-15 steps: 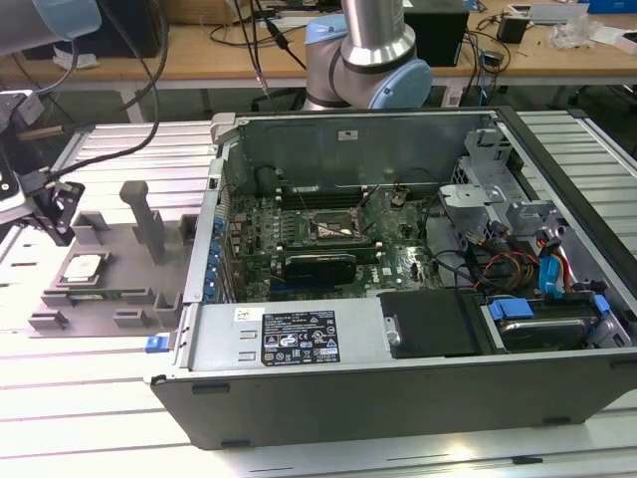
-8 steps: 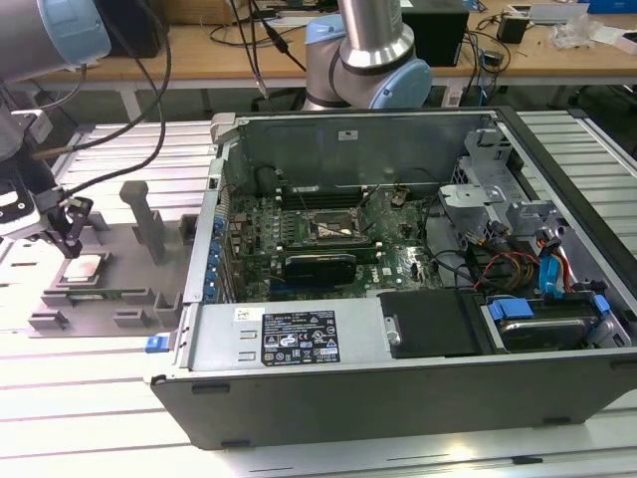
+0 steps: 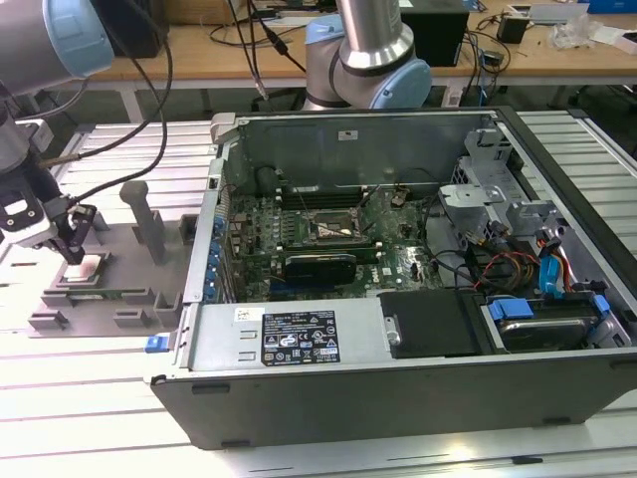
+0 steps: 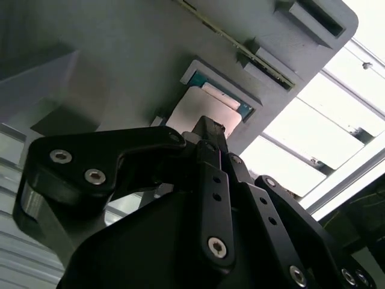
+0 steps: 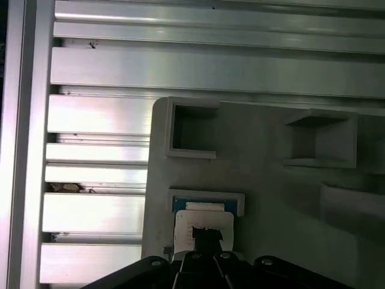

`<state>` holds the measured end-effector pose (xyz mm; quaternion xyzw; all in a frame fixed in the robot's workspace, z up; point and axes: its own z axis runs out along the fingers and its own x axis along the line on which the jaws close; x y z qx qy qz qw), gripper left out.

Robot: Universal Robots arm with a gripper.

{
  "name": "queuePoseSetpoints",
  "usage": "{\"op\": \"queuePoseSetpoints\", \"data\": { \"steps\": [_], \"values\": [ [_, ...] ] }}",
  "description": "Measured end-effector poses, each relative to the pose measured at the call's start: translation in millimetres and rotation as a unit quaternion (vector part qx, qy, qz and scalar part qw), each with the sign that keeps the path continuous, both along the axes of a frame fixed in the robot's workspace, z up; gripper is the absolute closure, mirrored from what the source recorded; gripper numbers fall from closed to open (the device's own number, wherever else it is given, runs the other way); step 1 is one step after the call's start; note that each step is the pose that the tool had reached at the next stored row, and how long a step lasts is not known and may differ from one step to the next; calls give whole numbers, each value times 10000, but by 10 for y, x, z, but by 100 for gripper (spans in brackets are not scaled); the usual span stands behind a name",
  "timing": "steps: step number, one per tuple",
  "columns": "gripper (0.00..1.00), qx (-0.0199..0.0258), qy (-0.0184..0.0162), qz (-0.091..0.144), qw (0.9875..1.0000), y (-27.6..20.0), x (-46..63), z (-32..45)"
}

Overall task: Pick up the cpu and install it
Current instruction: 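Pick up the cpu and move it towards the insertion slot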

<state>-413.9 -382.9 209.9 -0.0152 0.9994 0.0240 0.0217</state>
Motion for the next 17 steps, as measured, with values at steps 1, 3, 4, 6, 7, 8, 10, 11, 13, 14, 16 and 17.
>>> {"op": "queuePoseSetpoints", "data": {
  "steps": [1, 3, 4, 6, 7, 8, 10, 11, 13, 14, 16, 17],
  "values": [
    [89, 1, -1, 0, 10000, -9, 0, -11],
    [89, 1, -1, -29, 10000, -25, 3, -28],
    [89, 1, 0, -85, 10000, -31, 3, -32],
    [89, 0, 1, -119, 9999, -32, 3, -32],
    [89, 0, 1, -120, 9999, -32, 3, -32],
    [89, 0, 0, -121, 9999, -32, 3, -32],
    [89, 0, 0, -123, 9999, -32, 3, -32],
    [89, 0, 0, -123, 9999, -32, 3, -32],
    [83, 0, 0, -124, 9999, -32, 3, -33],
    [76, 0, 0, -125, 9999, -32, 3, -33],
    [71, 0, 0, -126, 9999, -32, 3, -33],
    [64, 0, 0, -126, 9999, -32, 3, -32]
  ]
}}
